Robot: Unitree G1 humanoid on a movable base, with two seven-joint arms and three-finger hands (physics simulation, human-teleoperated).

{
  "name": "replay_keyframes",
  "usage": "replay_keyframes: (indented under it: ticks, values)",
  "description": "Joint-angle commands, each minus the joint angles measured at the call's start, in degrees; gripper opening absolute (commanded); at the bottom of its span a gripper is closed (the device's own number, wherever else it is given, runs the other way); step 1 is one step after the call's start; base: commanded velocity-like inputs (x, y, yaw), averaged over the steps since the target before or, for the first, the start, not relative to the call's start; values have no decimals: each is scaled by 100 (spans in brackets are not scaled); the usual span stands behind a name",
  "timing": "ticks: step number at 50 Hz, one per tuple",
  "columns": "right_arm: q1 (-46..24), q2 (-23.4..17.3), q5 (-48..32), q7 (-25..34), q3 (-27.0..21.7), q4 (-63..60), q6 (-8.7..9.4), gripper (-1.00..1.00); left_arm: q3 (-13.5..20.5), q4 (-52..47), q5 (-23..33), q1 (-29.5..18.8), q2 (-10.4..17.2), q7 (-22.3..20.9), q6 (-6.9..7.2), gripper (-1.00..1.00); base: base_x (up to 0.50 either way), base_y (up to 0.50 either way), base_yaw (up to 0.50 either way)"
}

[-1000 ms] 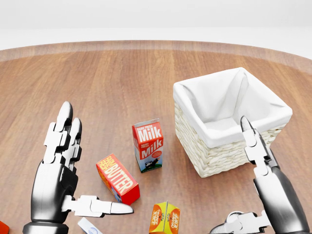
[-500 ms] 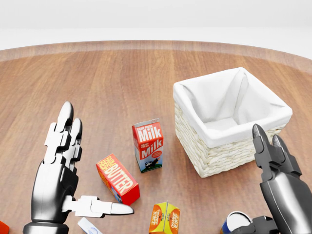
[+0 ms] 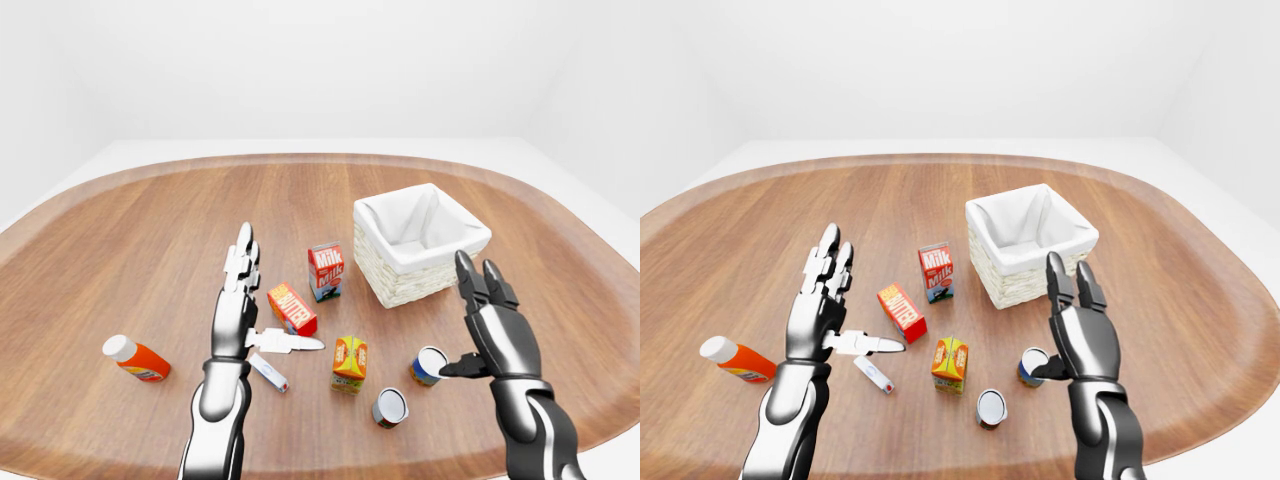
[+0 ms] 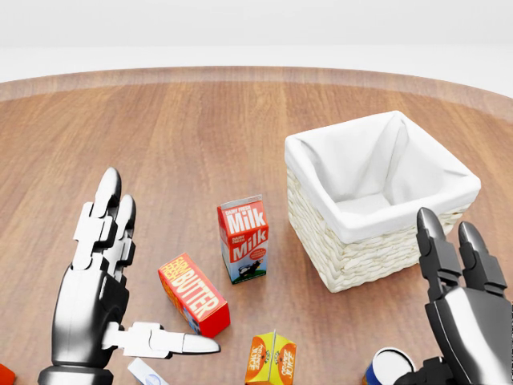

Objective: Pick up the alphabet soup and the tomato sauce, and put them in the basket.

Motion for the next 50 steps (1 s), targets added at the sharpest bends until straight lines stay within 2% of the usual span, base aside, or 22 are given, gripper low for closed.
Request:
replay_keyframes:
  ticks: [1,4,5,17,38,50]
  values:
    - [27,-56,-333,6,80,86,0,100,-5,36,86,17,32,-13,-4,100,0,0,0]
    - [33,-60,-364,52,93,79,0,100,-4,36,85,17,31,-12,-4,100,0,0,0]
    - [89,-46,-216,267,115,46,0,100,-4,36,85,17,31,-13,-5,100,0,0,0]
    - [99,-77,-430,290,28,115,0,100,-4,37,85,17,31,-13,-6,100,0,0,0]
    - [127,-169,-871,86,38,578,0,100,-4,37,85,17,31,-13,-6,100,0,0,0]
    - [-85,-319,-1015,-227,126,1145,0,100,-4,36,85,17,31,-14,-3,100,0,0,0]
